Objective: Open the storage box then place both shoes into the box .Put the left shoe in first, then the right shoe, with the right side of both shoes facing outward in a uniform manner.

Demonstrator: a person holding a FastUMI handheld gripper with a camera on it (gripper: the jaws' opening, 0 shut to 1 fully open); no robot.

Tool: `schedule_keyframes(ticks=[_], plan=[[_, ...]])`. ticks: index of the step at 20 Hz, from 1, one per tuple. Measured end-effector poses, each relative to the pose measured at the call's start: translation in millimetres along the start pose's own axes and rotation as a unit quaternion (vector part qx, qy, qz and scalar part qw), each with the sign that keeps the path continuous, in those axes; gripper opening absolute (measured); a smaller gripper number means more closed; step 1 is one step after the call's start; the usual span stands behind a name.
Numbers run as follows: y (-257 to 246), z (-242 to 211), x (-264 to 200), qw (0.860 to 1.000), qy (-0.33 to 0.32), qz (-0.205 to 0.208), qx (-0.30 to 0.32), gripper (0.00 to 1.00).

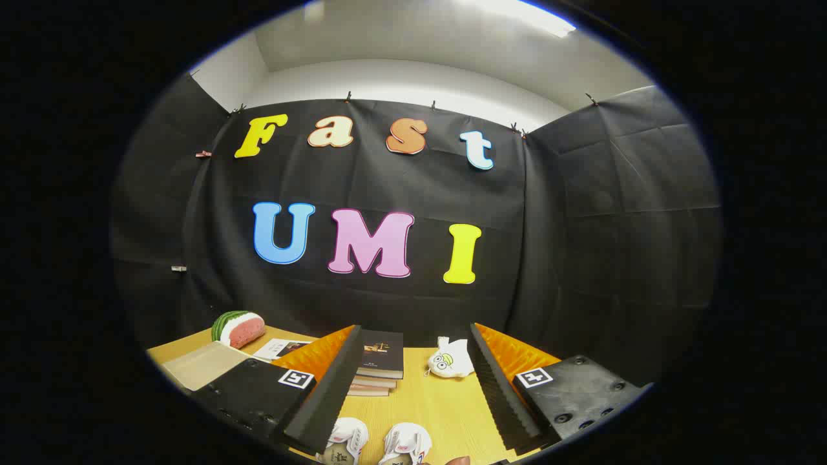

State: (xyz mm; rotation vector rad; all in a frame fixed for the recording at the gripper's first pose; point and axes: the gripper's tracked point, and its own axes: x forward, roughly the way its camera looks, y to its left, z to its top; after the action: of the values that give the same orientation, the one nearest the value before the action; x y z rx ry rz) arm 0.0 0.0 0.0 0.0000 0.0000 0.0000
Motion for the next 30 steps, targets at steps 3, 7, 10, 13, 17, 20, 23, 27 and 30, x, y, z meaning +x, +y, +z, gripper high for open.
schedule_keyframes(ticks=[3,7,10,13,17,20,23,27,30], plan=[[1.5,2.0,-2.4,1.000,-0.003,0.003,0.003,0.97],[-0.1,2.7,-0.7,1.000,-0.005,0.001,-0.003,0.97],[-1.1,-0.2,-0.4,1.000,-0.003,-0.001,0.000,0.97],[-0.8,-2.4,0.5,1.000,0.000,-0.002,-0.003,0.97],[1.6,-1.9,-0.7,1.000,-0.001,-0.001,-0.007,0.97],[3.9,-5.0,1.5,1.000,0.001,0.000,-0.012,0.97],[7.6,-9.9,6.5,1.000,0.008,0.001,-0.020,0.97],[18.1,-16.9,10.6,0.999,0.027,0.008,-0.037,0.97],[37.7,-21.4,9.8,0.997,0.046,0.044,-0.043,0.97]])
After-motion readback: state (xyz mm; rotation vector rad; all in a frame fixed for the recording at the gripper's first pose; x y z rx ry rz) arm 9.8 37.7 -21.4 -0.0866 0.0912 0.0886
